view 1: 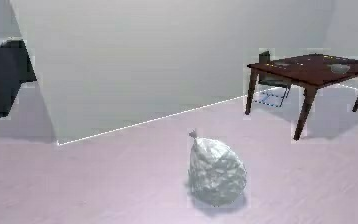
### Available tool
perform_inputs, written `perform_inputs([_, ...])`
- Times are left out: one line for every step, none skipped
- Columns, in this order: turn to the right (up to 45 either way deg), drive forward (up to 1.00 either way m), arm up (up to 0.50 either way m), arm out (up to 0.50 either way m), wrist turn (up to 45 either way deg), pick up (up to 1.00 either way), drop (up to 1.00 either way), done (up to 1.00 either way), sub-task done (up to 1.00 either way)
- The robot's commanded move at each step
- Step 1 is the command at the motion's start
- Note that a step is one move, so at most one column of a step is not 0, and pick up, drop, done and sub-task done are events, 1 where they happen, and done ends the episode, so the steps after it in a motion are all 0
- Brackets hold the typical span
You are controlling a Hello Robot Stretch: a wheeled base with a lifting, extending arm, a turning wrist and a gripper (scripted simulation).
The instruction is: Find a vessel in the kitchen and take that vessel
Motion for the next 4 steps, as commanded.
perform_inputs([-39.0,0.0,0.0,0.0,0.0,0.0,0.0,0.0,0.0])
perform_inputs([0.0,1.0,0.0,0.0,0.0,0.0,0.0,0.0,0.0])
perform_inputs([-3.0,0.0,0.0,0.0,0.0,0.0,0.0,0.0,0.0])
perform_inputs([0.0,1.0,0.0,0.0,0.0,0.0,0.0,0.0,0.0])
